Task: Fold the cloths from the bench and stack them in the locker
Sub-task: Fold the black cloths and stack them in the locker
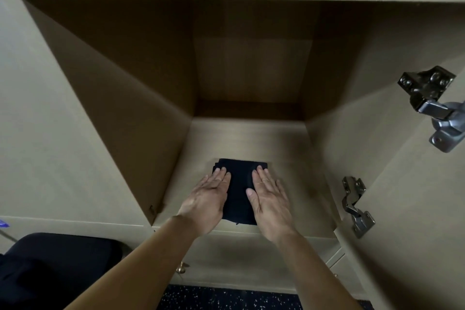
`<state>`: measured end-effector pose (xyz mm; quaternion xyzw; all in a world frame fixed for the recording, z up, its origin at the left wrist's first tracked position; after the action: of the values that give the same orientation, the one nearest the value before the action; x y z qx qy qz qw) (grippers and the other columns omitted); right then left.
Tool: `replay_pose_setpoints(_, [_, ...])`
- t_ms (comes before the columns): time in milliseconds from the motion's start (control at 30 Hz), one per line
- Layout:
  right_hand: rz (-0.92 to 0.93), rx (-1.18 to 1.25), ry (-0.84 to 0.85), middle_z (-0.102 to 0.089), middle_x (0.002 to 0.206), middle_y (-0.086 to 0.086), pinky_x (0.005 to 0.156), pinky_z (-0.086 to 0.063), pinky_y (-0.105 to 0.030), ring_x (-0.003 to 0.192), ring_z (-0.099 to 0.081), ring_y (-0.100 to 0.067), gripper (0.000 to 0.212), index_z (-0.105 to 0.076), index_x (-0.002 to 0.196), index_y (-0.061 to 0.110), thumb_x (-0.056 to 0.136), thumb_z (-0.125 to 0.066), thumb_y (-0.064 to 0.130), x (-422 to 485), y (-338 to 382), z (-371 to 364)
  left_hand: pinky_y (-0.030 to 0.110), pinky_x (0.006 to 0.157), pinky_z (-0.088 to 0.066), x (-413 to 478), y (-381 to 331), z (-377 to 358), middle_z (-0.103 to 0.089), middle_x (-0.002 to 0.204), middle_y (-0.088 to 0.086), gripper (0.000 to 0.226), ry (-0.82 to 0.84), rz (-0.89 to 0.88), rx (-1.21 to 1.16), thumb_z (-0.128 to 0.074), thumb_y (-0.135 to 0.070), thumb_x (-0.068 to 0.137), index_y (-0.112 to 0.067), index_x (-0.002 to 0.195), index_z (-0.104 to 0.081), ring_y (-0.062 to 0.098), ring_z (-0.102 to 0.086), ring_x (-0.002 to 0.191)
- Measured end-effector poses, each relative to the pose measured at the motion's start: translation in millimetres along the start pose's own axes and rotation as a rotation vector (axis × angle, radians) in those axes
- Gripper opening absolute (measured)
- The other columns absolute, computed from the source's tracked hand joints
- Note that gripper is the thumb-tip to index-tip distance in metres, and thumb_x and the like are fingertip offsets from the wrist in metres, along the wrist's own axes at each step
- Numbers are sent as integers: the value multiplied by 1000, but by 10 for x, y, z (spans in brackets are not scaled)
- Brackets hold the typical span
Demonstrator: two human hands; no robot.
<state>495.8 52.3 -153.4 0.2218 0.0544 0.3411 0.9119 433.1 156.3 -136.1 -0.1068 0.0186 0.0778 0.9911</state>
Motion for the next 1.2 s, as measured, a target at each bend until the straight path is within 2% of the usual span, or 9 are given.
replay_pose_setpoints(200, [-36, -89, 84, 1, 163, 5, 118, 8, -27, 147, 9, -5, 57, -8, 155, 18, 104, -13, 42, -5, 33, 60, 18, 115, 11, -186, -3, 125, 3, 164, 6, 54, 11, 4, -45, -24, -23, 107, -11, 156, -3, 13, 5, 151])
replay_pose_setpoints(300, [-47, -89, 10, -23, 160, 0, 117, -8, -31, 149, -7, -13, 52, -28, 152, 19, 105, -26, 41, -41, 181, 361, 23, 120, -1, -429, 12, 367, -8, 164, 4, 53, -59, 25, -53, -29, -26, 107, -15, 156, -12, 14, -5, 151])
replay_pose_setpoints(400, [-20, -112, -136, -53, 141, -3, 107, -30, -32, 136, -38, -19, 43, -47, 141, 23, 102, -38, 39, -198, 456, 716, 29, 121, -14, -749, 73, 635, -21, 162, 0, 54, -112, 59, -9, -33, -26, 105, -21, 156, -16, 15, -17, 149])
replay_pose_setpoints(500, [17, -86, -148, -60, 132, -1, 94, -42, -32, 123, -51, -20, 42, -49, 139, 24, 100, -43, 39, -442, 805, 862, 28, 119, -17, -1163, 165, 887, -26, 161, 0, 54, -149, 131, -10, -37, -30, 105, -22, 155, -21, 17, -21, 148])
replay_pose_setpoints(633, [94, -53, -147, -56, 136, 0, 94, -42, -32, 127, -48, -20, 44, -48, 139, 22, 99, -47, 40, -843, 1369, 921, 29, 116, -24, -1874, 285, 1147, -28, 160, -1, 54, -202, 220, 22, -43, -34, 103, -19, 153, -27, 16, -24, 147])
replay_pose_setpoints(800, [211, -32, -86, -58, 132, -3, 93, -43, -34, 123, -49, -23, 42, -50, 136, 20, 98, -48, 39, -1367, 2165, 732, 34, 118, -25, -2876, 599, 1286, -27, 160, -2, 58, -216, 371, 34, -45, -35, 102, -21, 154, -26, 16, -24, 147])
replay_pose_setpoints(900, [291, -20, -45, -60, 125, -4, 88, -42, -34, 116, -51, -23, 37, -53, 130, 18, 99, -46, 37, -1663, 2636, 524, 33, 116, -27, -3471, 849, 1340, -30, 159, 0, 58, -238, 455, 42, -48, -35, 100, -19, 153, -29, 18, -28, 145])
replay_pose_setpoints(1067, [393, 3, 44, -57, 132, -5, 97, -40, -35, 123, -48, -25, 42, -53, 132, 15, 97, -47, 38, -2027, 3266, 76, 33, 112, -32, -4378, 1251, 1304, -33, 157, 1, 58, -246, 598, 38, -49, -32, 100, -18, 152, -30, 20, -33, 142])
replay_pose_setpoints(1200, [453, -5, 96, -60, 127, -4, 93, -41, -35, 120, -50, -26, 37, -57, 125, 14, 96, -49, 36, -2208, 3585, -289, 33, 110, -33, -4986, 1561, 1104, -39, 154, -1, 54, -249, 705, 11, -49, -30, 101, -17, 151, -33, 21, -36, 139])
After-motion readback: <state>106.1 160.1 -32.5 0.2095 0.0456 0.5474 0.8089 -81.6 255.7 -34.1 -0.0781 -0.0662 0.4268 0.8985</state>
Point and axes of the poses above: each hand's wrist, its own x-axis towards the middle knuckle, its own z-axis out of the back of the hand, y = z × x, the point moved 10 cm from there along x, towards the middle knuckle
